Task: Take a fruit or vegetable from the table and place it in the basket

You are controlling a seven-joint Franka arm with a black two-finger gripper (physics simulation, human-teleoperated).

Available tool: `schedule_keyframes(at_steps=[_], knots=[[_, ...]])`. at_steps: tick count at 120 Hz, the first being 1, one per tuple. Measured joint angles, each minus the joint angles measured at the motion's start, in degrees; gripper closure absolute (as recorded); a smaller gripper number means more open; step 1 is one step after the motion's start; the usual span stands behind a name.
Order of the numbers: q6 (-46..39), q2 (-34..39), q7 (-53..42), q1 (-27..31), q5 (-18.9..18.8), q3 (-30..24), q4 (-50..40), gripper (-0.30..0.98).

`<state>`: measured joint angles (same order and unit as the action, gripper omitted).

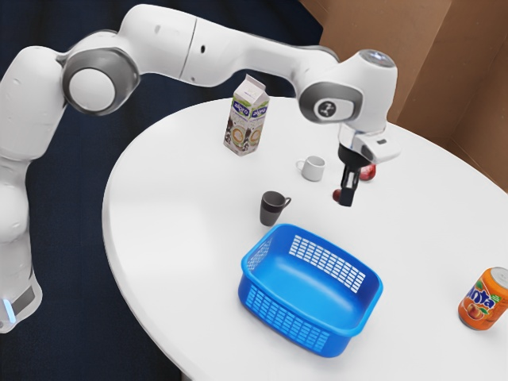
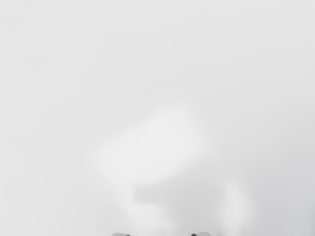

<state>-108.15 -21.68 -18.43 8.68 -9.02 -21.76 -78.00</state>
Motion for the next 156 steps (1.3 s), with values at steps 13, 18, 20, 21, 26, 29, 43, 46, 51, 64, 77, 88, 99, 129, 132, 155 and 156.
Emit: schedule_keyframes(at_steps=[13,18,20,21,26,29,43,46,51,64,77,88,99,129,132,155,156], knots=[[1.00,0.36,0.33,-0.68,0.12,-0.51,0.24,0.57],[1.34,0.41,0.52,-0.98,0.17,-0.86,0.26,0.57],[1.46,0.43,0.59,-1.19,0.19,-0.94,0.26,0.57],[1.51,0.43,0.63,-1.27,0.20,-0.99,0.26,0.57],[1.76,0.45,0.84,-1.55,0.22,-1.53,0.27,0.57],[1.89,0.45,0.97,-1.66,0.24,-1.94,0.27,0.57],[2.36,0.49,1.55,-2.56,0.52,-3.05,0.27,0.57],[2.49,0.50,1.70,-2.68,0.56,-3.31,0.27,0.57],[2.69,0.61,1.93,-2.80,0.61,-3.93,0.27,0.57],[3.06,1.06,2.56,-3.50,0.67,-5.08,0.27,0.57],[3.27,1.52,3.20,-4.14,0.63,-6.01,0.27,0.57],[3.40,1.73,3.67,-4.38,0.68,-6.97,0.20,0.57],[3.50,1.77,4.18,-4.57,0.72,-8.17,0.13,0.57],[3.55,1.69,5.89,-5.57,0.86,-9.95,-0.37,0.57],[3.56,1.69,6.10,-5.69,0.87,-10.22,-0.43,0.57],[3.58,1.47,7.49,-6.02,0.85,-10.83,-0.50,0.57],[3.58,1.46,7.54,-6.03,0.85,-10.83,-0.50,0.57]])
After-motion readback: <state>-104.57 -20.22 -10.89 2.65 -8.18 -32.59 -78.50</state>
